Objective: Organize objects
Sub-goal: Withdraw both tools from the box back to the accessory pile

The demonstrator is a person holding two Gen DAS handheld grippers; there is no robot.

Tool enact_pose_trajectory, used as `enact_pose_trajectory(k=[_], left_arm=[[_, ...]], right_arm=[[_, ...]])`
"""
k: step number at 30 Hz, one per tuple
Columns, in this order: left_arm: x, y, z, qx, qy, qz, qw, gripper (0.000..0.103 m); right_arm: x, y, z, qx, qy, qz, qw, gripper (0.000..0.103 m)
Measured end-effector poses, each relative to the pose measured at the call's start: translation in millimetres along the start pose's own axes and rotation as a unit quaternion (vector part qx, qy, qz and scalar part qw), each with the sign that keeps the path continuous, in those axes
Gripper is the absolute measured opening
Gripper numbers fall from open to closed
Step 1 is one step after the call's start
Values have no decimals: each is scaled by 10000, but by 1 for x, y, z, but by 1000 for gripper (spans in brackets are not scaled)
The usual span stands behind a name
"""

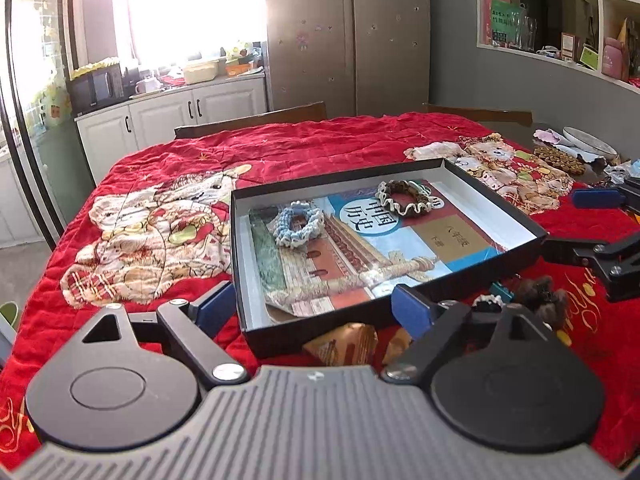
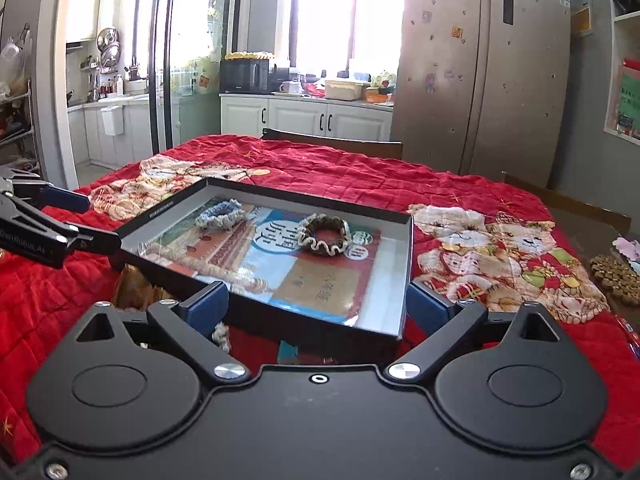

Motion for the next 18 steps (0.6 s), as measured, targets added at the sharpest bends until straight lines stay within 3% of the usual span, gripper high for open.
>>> enact_pose_trajectory(k=[11, 18], left_arm=[[2, 18, 4, -120, 180, -41, 9998, 91], [4, 27, 10, -204, 319, -101, 9992, 91]], right_arm=[[5, 23, -8, -22, -6, 178, 9998, 95], [-1, 42, -4, -152, -173, 153, 9996, 82]])
Point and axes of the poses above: each gripper's, at about its wrist camera, not at the fingertips, and z roughly the way its jaws point, x to its right, y to its underside, the point moved 9 cm from there along z, roughly the way its jaws point, and after that the axes turned 14 degrees about -x, right-handed, at the moved point
